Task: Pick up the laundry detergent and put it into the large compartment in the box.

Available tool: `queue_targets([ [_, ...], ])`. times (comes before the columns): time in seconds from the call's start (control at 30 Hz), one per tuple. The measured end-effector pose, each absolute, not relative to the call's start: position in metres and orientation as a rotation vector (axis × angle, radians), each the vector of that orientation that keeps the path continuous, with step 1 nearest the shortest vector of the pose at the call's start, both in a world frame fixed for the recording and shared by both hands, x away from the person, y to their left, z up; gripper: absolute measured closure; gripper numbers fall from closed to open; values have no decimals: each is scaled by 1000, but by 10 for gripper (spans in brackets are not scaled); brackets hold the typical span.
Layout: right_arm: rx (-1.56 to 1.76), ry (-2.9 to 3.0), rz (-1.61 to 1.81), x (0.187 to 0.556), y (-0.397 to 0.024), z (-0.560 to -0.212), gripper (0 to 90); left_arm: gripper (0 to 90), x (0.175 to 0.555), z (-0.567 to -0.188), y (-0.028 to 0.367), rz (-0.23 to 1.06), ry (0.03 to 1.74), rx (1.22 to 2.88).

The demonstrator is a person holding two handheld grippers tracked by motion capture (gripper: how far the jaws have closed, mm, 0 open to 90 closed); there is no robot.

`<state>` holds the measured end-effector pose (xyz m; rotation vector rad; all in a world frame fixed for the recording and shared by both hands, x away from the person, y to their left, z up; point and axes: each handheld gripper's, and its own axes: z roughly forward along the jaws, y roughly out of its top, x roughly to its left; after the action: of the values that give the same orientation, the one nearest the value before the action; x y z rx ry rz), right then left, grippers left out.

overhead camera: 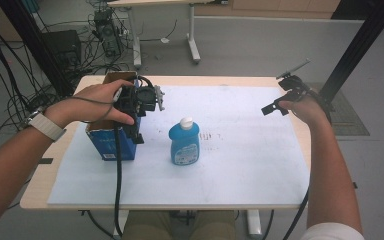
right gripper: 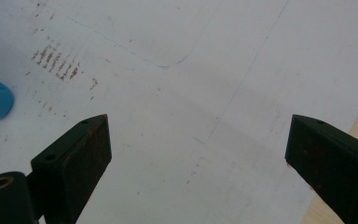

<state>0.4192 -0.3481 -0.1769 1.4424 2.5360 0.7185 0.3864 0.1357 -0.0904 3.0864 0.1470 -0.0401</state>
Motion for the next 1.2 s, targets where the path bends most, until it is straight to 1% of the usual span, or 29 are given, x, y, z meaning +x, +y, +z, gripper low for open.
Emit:
queue_targets([
  [0.83,1414,2541,714,418,-343,-169,83,83,385,-89,134,-34,158,3081],
  [1.2,1410,2553,713,417,-343,-168,85,82,382,-80,130,-26,161,3069],
])
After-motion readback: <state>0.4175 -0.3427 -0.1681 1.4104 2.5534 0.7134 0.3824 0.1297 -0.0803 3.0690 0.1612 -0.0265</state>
